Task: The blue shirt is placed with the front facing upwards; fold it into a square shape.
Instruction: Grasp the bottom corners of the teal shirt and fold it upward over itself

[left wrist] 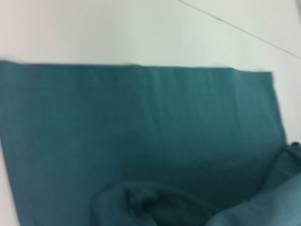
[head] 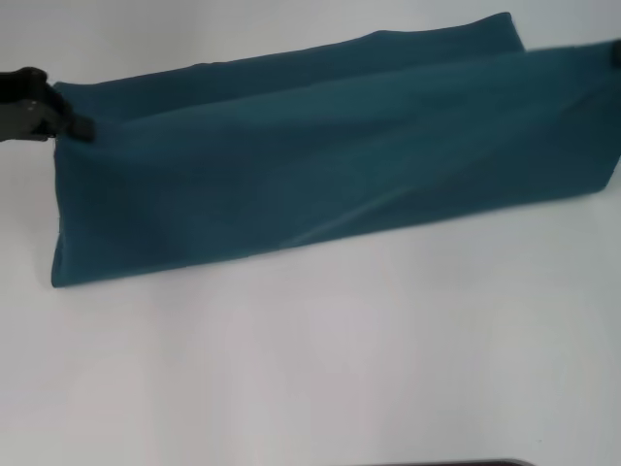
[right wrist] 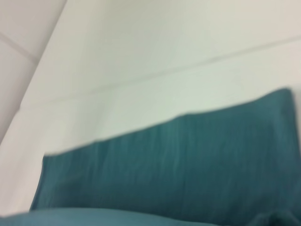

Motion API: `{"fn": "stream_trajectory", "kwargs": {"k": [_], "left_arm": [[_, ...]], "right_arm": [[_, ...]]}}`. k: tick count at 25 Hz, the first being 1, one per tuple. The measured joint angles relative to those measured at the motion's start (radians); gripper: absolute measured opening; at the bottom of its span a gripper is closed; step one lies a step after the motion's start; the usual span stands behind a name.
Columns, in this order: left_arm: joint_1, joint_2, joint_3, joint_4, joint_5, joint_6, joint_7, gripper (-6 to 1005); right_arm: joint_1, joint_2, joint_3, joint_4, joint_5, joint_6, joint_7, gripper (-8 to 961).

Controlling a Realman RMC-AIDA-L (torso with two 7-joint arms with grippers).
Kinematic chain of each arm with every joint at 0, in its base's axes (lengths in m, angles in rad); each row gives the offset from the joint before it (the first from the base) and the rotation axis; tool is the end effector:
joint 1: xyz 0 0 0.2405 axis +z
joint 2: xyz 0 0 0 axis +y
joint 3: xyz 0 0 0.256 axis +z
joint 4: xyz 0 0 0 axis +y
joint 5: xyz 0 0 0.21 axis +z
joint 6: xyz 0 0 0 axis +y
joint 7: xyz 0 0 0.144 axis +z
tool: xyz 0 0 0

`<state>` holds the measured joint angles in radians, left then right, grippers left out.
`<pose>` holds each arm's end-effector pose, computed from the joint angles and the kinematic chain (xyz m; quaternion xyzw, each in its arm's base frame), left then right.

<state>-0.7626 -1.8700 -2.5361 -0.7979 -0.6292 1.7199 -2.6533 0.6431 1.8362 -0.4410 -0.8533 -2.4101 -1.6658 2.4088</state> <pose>-0.2551 0.3821 0.0993 -0.7483 -0.6546 -0.0417 0.0992 0.2938 0.3699 0.1469 -0.7695 0.5946 0.1426 0.1843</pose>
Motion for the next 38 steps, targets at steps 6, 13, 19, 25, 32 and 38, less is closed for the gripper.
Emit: {"fn": "stream_trajectory", "kwargs": {"k": [6,13,19,25,32,38], "left_arm": [[-0.030,-0.011,0.018,0.030,0.068,-0.119,-0.031,27],[-0.029,-0.043,0.033,0.033,0.093,-0.227,-0.034,35],[-0.012,-0.069,0.027,0.018,0.092,-0.298,-0.029,42],[-0.014,-0.093,0.031,0.028,0.097,-0.374,-0.029,49],[-0.020,-0.099,0.027,0.028,0.093,-0.395,-0.038,57],[-0.036,-0.095,0.026,0.018,0.092,-0.397,-0.057,63]], "right_arm": [[0.001,0.001,0.001,0.015,0.076,0.091,0.019,91],[-0.006,0.065,-0.018,0.012,0.076,0.214,-0.002,96],[-0.011,0.100,-0.096,0.019,0.073,0.351,-0.020,101],[0.015,0.143,-0.210,0.022,-0.015,0.501,-0.009,105],[0.052,0.158,-0.218,0.028,-0.084,0.595,0.011,110],[0.082,0.158,-0.240,0.034,-0.089,0.632,0.024,115]]}}
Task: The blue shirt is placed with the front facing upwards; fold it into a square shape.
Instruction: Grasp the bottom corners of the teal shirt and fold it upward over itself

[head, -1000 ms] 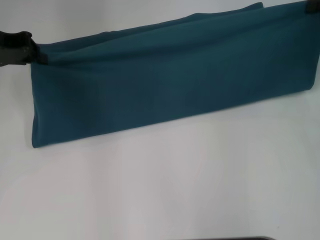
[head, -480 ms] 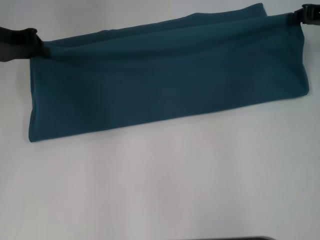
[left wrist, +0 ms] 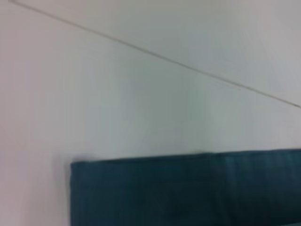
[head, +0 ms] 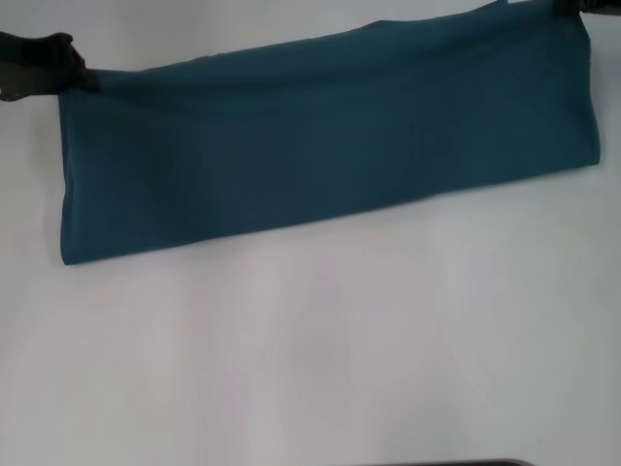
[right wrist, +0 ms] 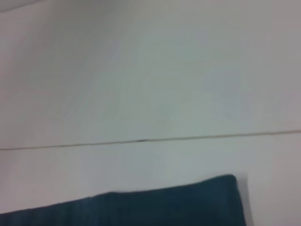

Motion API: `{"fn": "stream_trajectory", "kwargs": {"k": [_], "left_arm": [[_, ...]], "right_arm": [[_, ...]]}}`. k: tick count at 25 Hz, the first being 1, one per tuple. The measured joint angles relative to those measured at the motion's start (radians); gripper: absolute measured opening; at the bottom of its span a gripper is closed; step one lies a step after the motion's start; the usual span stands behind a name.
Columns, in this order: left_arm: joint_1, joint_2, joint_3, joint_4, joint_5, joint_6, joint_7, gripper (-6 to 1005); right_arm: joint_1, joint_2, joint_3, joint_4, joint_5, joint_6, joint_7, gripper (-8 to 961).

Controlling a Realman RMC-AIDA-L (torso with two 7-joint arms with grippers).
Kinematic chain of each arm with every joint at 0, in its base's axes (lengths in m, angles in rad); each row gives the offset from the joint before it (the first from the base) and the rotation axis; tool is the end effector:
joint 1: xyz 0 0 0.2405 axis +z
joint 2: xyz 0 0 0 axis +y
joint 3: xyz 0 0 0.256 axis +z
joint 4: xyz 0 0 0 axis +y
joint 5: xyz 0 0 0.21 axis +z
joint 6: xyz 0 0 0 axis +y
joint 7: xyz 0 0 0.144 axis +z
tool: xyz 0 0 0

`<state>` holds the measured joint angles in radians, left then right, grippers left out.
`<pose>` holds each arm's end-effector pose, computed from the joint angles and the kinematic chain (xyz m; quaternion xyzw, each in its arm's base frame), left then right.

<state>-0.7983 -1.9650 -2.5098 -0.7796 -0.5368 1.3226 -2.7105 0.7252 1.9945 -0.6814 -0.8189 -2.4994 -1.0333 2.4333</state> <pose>-0.2612 0.4243 0.0688 -0.7186 -0.6490 -0.0695 0.2401 0.2787 0.4414 0.0821 -0.7596 0.5289 0.1002 0.3649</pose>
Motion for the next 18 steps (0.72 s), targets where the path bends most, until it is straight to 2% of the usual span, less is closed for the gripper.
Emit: {"fn": "stream_trajectory", "kwargs": {"k": [9,13,18], "left_arm": [[-0.027,0.005,0.000,-0.001,0.005,-0.010,-0.008,74],[-0.035,0.008,0.003,0.003,0.009,-0.026,-0.009,78],[-0.037,0.009,0.005,0.009,0.014,-0.042,-0.009,84]], "right_arm": [[0.047,0.001,-0.069,0.012,-0.008,0.088,0.039,122],[0.065,-0.010,-0.092,0.064,-0.023,0.146,0.044,125],[0.100,-0.007,-0.096,0.120,-0.108,0.220,0.054,128]]}}
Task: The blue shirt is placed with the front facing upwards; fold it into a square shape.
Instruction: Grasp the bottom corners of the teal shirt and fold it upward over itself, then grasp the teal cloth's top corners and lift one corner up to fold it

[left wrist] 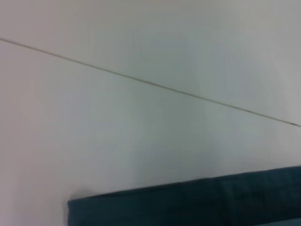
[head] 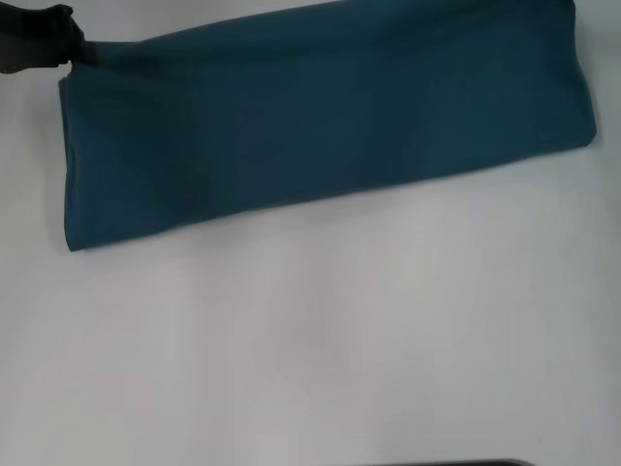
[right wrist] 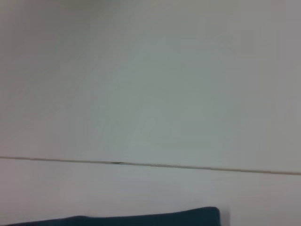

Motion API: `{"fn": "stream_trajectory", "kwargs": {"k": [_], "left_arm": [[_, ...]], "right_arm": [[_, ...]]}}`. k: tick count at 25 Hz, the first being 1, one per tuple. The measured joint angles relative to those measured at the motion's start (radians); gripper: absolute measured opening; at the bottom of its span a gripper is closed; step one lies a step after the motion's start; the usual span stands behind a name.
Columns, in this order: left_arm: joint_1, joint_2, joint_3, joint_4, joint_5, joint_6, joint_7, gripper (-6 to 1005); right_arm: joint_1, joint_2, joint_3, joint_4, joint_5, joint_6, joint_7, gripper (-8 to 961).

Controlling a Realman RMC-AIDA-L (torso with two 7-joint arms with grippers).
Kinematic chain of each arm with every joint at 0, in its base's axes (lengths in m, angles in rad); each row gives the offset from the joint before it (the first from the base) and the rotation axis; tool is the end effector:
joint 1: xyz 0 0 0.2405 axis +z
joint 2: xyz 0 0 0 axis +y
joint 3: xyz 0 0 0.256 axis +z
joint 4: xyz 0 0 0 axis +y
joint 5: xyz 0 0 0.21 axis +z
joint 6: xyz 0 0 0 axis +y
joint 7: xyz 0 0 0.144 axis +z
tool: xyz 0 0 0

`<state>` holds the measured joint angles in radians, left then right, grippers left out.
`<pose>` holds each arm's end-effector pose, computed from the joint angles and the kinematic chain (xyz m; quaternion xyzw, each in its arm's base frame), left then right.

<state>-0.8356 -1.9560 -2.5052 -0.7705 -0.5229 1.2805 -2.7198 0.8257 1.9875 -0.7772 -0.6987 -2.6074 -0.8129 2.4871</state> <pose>-0.2503 0.4384 0.0738 -0.7234 -0.6351 -0.0737 0.2606 0.2616 0.4739 0.0682 -0.7636 0.4850 0.0572 0.4224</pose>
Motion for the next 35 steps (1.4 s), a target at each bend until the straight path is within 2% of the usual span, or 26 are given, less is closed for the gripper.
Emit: {"fn": "stream_trajectory", "kwargs": {"k": [15,18,20,22,26,29,30,33,35], "left_arm": [[0.009,-0.007,-0.003,0.003,0.004,-0.026,0.002,101],[0.005,0.002,-0.010,0.021,0.005,-0.028,-0.014,105],[0.006,0.005,-0.011,0.028,0.009,-0.042,-0.038,107],[0.013,0.005,-0.012,0.028,0.010,-0.063,-0.061,109],[0.031,0.005,-0.013,0.016,0.011,-0.079,-0.102,114],[0.034,0.004,-0.011,0.011,0.010,-0.070,-0.102,328],[0.036,0.003,-0.009,0.008,0.010,-0.067,-0.101,349],[0.045,-0.003,-0.008,-0.011,0.004,-0.061,-0.096,411],[0.057,-0.010,-0.009,-0.041,-0.009,-0.052,-0.095,453]], "right_arm": [[0.018,0.006,-0.009,0.020,-0.034,0.038,0.007,140],[0.038,-0.016,-0.013,0.045,-0.038,0.024,0.013,142],[0.066,-0.049,-0.014,0.084,-0.058,0.021,0.045,143],[0.086,-0.072,-0.014,0.109,-0.084,0.025,0.072,145],[0.093,-0.079,-0.013,0.094,-0.097,0.027,0.080,148],[0.092,-0.079,-0.012,0.073,-0.097,0.014,0.081,150],[0.091,-0.079,-0.011,0.069,-0.097,0.005,0.082,151],[0.086,-0.080,-0.006,0.057,-0.092,-0.033,0.082,384],[0.079,-0.081,0.001,0.038,-0.089,-0.069,0.080,472]]}}
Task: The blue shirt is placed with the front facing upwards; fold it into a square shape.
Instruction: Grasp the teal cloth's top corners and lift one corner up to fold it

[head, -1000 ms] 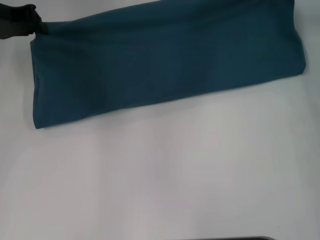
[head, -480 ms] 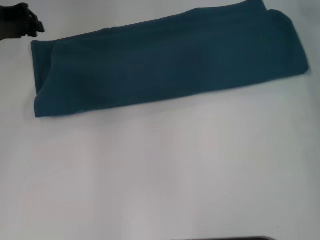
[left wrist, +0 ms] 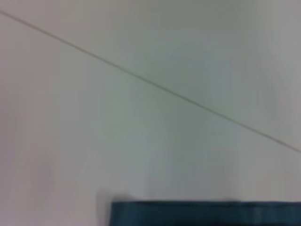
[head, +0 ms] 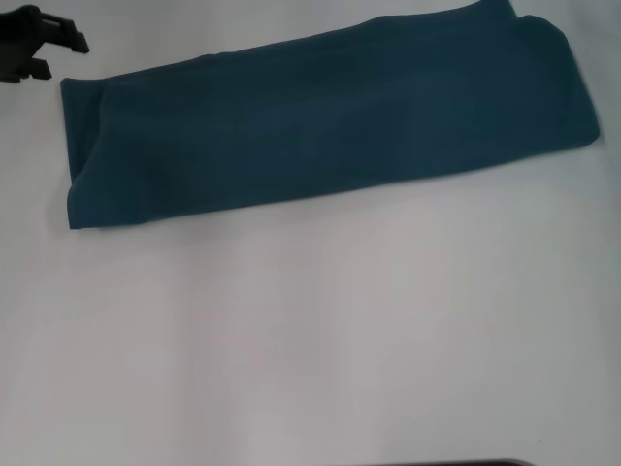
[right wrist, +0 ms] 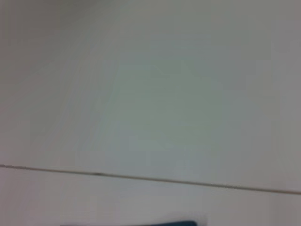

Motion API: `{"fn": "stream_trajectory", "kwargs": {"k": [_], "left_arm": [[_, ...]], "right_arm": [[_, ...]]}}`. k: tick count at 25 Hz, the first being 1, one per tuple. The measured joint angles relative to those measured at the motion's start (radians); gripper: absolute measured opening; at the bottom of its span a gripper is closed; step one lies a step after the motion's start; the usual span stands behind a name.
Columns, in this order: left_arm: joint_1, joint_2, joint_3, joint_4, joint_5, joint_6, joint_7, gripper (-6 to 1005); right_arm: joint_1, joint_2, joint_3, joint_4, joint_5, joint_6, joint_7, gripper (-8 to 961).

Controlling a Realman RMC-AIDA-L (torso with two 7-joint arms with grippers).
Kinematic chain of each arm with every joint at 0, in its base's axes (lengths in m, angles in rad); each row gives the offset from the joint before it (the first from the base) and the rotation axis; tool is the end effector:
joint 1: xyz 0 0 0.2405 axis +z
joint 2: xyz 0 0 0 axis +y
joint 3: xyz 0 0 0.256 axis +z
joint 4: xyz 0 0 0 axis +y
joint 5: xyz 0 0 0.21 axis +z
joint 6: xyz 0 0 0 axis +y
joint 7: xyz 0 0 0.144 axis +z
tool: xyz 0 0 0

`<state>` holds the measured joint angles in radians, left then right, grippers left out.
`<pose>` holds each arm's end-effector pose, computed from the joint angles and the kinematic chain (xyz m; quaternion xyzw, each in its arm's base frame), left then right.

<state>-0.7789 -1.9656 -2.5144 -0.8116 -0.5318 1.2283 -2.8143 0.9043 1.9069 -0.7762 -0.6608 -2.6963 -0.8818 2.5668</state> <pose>-0.2702 0.4331 0.0837 -0.6715 -0.6738 -0.1046 0.2901 0.2477 0.4902 0.0969 -0.7638 0.4833 0.0258 0.4270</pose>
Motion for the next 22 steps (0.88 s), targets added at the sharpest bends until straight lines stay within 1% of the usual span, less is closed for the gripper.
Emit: {"fn": "stream_trajectory", "kwargs": {"k": [2,4,6,8,9,10,11,12,13,15,16,18,22], "left_arm": [[0.013,-0.008,-0.002,-0.036,-0.021,0.014,0.004,495],[0.033,-0.016,-0.003,-0.073,-0.060,0.035,0.012,536],[0.056,-0.017,-0.004,-0.100,-0.114,0.061,0.024,598],[0.095,-0.014,-0.006,-0.116,-0.225,0.109,0.056,679],[0.110,-0.013,-0.007,-0.118,-0.270,0.126,0.072,719],[0.110,-0.013,-0.007,-0.118,-0.270,0.126,0.072,760],[0.174,-0.013,-0.016,-0.119,-0.434,0.190,0.134,800],[0.187,-0.015,-0.019,-0.118,-0.463,0.201,0.147,821],[0.219,-0.021,-0.026,-0.112,-0.526,0.232,0.184,843],[0.250,-0.028,-0.031,-0.104,-0.576,0.255,0.215,886],[0.269,-0.033,-0.031,-0.096,-0.603,0.271,0.233,907],[0.303,-0.040,-0.032,-0.081,-0.637,0.299,0.258,907],[0.352,-0.055,-0.032,-0.042,-0.651,0.339,0.318,906]], "right_arm": [[-0.015,0.000,0.010,-0.032,0.022,-0.047,-0.010,560],[-0.043,0.003,0.017,-0.078,0.081,-0.100,-0.034,651],[-0.096,0.011,0.029,-0.153,0.189,-0.174,-0.078,744],[-0.163,0.023,0.044,-0.228,0.323,-0.262,-0.137,837],[-0.202,0.030,0.053,-0.264,0.408,-0.314,-0.178,851],[-0.243,0.038,0.060,-0.294,0.496,-0.367,-0.220,866],[-0.282,0.044,0.065,-0.312,0.569,-0.416,-0.255,880],[-0.326,0.050,0.071,-0.325,0.655,-0.469,-0.300,895],[-0.365,0.055,0.076,-0.326,0.722,-0.519,-0.338,909],[-0.430,0.065,0.093,-0.311,0.814,-0.592,-0.401,923],[-0.463,0.070,0.102,-0.298,0.850,-0.624,-0.428,922],[-0.511,0.080,0.126,-0.267,0.889,-0.671,-0.467,921],[-0.564,0.092,0.184,-0.156,0.907,-0.748,-0.521,917]]}}
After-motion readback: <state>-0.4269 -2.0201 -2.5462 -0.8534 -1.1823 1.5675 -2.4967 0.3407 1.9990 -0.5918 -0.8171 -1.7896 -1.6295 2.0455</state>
